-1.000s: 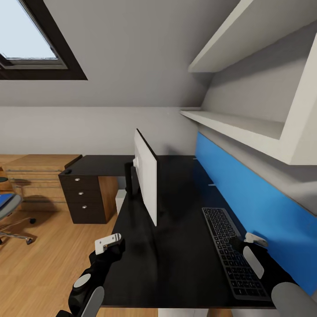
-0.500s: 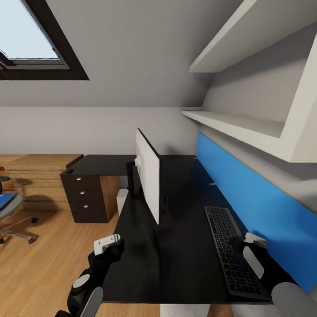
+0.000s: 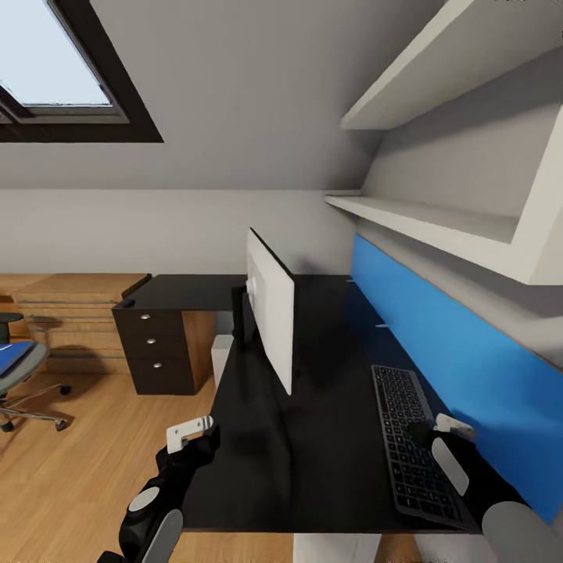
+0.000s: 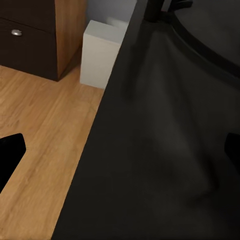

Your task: In the bedroom, organize the workspace by keeping the computer under the desk, ensuring the monitor is on the desk, placing the keyboard on the desk next to the monitor, placing the mouse on the desk next to the keyboard, moving the folder from the swivel chair onto the desk next to the mouse, stacking the notebook on top of the folder with the pen on top of the notebook, and positioning the swivel chair next to the desk.

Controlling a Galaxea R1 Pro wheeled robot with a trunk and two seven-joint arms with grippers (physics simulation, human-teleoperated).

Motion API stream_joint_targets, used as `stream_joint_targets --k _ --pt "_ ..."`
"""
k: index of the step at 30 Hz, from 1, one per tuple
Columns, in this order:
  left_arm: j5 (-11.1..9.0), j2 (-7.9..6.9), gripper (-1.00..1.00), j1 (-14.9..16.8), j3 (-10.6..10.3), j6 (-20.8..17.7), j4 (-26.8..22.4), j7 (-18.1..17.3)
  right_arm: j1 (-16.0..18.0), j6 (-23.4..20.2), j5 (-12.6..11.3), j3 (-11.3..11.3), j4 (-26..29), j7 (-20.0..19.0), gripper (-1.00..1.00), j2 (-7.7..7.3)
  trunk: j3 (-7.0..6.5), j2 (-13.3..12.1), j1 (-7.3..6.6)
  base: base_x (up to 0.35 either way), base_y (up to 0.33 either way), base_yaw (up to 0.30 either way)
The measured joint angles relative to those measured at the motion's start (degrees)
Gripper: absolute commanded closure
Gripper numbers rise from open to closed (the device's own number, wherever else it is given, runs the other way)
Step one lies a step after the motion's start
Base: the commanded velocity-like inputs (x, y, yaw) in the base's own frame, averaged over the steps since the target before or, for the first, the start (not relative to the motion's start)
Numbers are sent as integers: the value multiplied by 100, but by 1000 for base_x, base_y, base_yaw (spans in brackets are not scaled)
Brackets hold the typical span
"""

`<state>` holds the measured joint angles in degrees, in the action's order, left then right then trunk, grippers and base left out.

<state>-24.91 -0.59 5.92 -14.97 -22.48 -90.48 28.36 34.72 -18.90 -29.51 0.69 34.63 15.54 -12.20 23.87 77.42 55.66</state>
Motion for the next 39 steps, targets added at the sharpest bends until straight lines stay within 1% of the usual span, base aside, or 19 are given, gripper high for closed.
stream_joint_targets --k 15,21,29,37,39 --pt "0 -3 -100 0 0 0 -2 0 -2 -1 -12 2 -3 1 -100 0 1 0 2 -248 2 0" --pt "0 -5 -100 1 0 1 2 0 -1 -1 -12 2 -3 -3 -100 2 0 1 0 -71 0 0" --pt "0 -2 -100 0 0 -1 -1 0 -2 -1 -12 2 -3 -7 -100 8 1 0 1 -208 0 0" --pt "-6 2 -100 0 0 0 1 1 -2 -1 -11 6 -3 -11 -100 9 1 0 -1 -20 0 0" --pt "-7 3 -100 0 0 0 1 1 -2 -1 -7 8 -3 -11 -100 9 -35 -79 -44 -1 0 0"
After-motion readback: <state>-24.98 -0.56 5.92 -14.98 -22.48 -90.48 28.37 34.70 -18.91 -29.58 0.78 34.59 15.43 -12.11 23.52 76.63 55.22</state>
